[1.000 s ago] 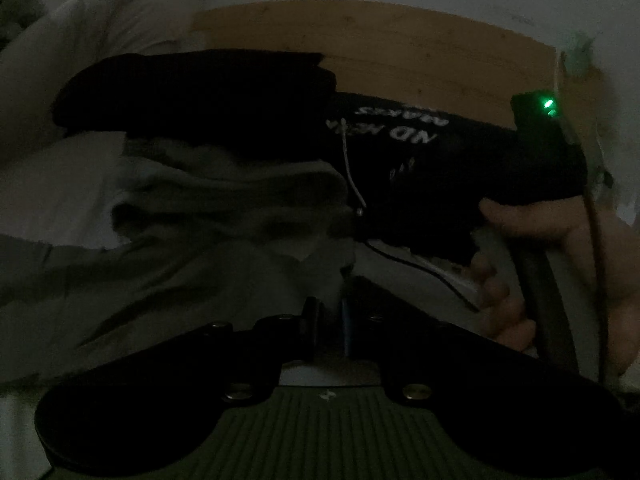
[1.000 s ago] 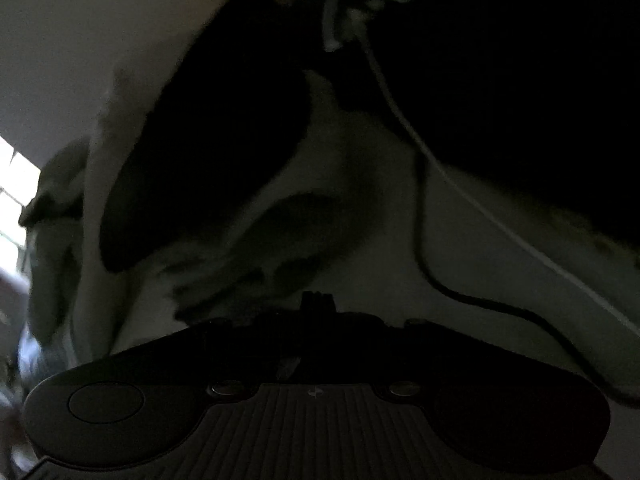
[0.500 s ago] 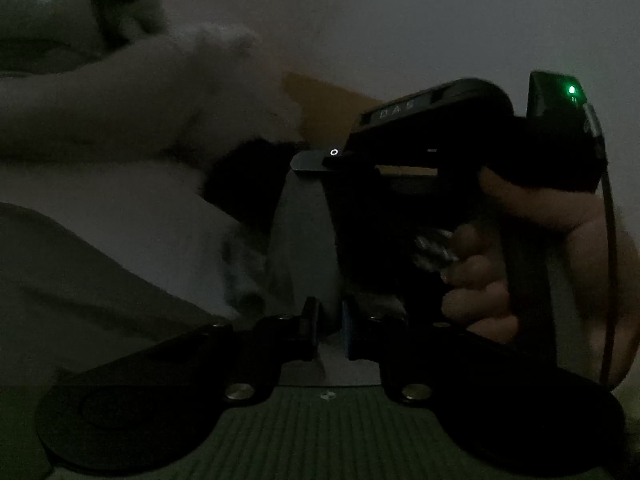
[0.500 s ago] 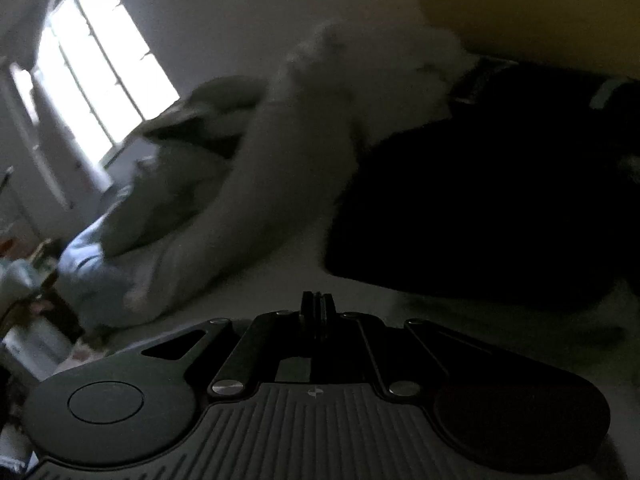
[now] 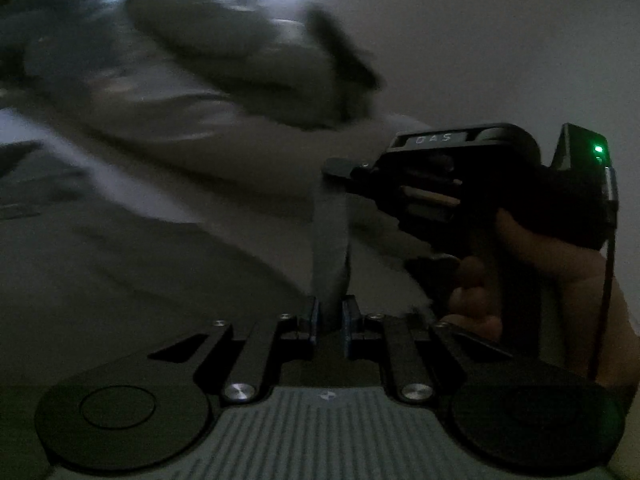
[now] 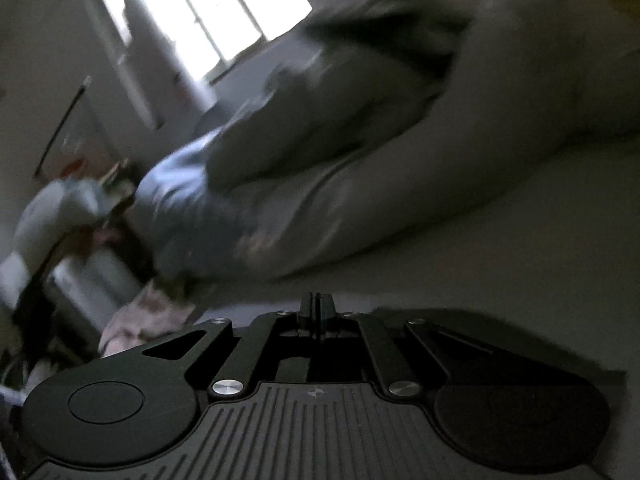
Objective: Fold clothes
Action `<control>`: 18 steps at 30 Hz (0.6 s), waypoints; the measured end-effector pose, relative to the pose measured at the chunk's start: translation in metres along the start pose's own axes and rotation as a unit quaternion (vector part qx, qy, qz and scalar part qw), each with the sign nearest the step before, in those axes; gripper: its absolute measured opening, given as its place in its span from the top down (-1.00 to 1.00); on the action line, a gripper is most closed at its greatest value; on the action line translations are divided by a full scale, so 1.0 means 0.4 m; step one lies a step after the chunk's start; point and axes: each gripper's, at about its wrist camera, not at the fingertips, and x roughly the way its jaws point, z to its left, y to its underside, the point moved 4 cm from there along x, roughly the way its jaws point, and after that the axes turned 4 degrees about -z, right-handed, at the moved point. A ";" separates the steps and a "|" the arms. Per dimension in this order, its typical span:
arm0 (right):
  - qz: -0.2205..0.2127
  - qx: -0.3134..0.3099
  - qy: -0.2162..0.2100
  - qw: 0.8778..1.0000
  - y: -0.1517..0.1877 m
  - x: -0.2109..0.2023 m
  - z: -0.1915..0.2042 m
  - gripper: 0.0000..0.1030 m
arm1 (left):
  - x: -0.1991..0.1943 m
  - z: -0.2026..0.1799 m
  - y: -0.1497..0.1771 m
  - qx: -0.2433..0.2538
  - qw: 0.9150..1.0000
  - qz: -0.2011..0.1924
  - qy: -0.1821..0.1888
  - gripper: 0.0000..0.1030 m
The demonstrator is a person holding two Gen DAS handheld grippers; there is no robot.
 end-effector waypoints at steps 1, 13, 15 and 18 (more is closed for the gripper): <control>0.011 -0.003 -0.007 1.000 0.023 0.039 0.034 0.95 | -0.016 0.038 -0.007 -0.012 1.000 -0.001 -0.011 0.74; 0.091 -0.041 -0.055 0.993 0.259 0.321 0.317 0.95 | -0.158 0.394 -0.066 -0.117 0.988 -0.021 -0.094 0.74; 0.095 -0.044 -0.058 0.993 0.273 0.341 0.340 0.95 | -0.174 0.406 -0.073 -0.126 0.987 -0.029 -0.097 0.74; 0.100 -0.055 -0.055 0.992 0.290 0.376 0.370 0.95 | -0.197 0.431 -0.075 -0.150 0.983 -0.036 -0.103 0.74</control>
